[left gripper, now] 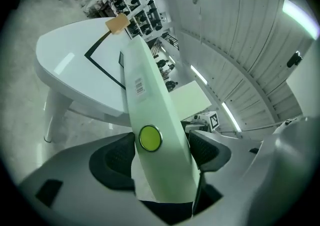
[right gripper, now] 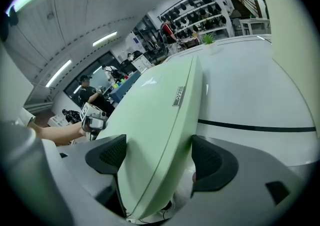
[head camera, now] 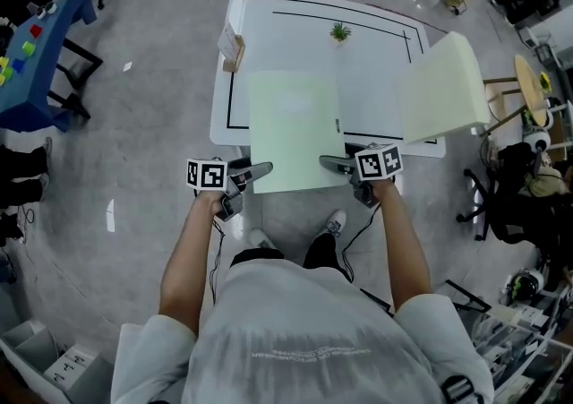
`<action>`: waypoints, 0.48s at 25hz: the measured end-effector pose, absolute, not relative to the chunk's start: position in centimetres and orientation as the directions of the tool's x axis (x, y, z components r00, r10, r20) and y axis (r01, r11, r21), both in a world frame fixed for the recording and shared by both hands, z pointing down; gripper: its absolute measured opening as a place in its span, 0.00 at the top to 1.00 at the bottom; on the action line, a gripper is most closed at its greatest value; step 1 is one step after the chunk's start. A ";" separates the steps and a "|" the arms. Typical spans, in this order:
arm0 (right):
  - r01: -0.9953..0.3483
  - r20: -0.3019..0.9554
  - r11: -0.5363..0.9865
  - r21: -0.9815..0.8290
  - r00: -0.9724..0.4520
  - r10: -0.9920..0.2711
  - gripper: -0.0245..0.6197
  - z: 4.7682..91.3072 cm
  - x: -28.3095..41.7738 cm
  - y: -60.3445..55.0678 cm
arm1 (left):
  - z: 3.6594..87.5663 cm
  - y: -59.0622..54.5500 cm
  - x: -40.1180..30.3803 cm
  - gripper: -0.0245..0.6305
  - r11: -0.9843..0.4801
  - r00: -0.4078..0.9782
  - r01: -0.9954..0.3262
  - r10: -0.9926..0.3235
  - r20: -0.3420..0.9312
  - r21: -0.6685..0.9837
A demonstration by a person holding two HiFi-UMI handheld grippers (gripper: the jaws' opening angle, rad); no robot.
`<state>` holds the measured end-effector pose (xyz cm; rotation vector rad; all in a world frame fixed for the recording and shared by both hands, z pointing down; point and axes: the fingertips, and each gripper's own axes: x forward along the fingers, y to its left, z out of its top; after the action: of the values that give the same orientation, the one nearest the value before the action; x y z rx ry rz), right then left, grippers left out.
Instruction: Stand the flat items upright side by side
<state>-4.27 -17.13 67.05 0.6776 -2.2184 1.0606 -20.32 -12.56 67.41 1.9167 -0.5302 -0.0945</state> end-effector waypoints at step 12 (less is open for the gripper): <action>-0.617 0.704 0.628 -0.475 -0.694 -0.149 0.34 67.0 -5.0 -17.0 | 66.5 -13.0 -20.9 0.44 -0.345 0.879 -0.420 -0.385 0.281 0.840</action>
<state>-5.03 -16.96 66.99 0.5964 -2.2199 0.9652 -20.88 -13.02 66.54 1.9679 -0.5887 0.0406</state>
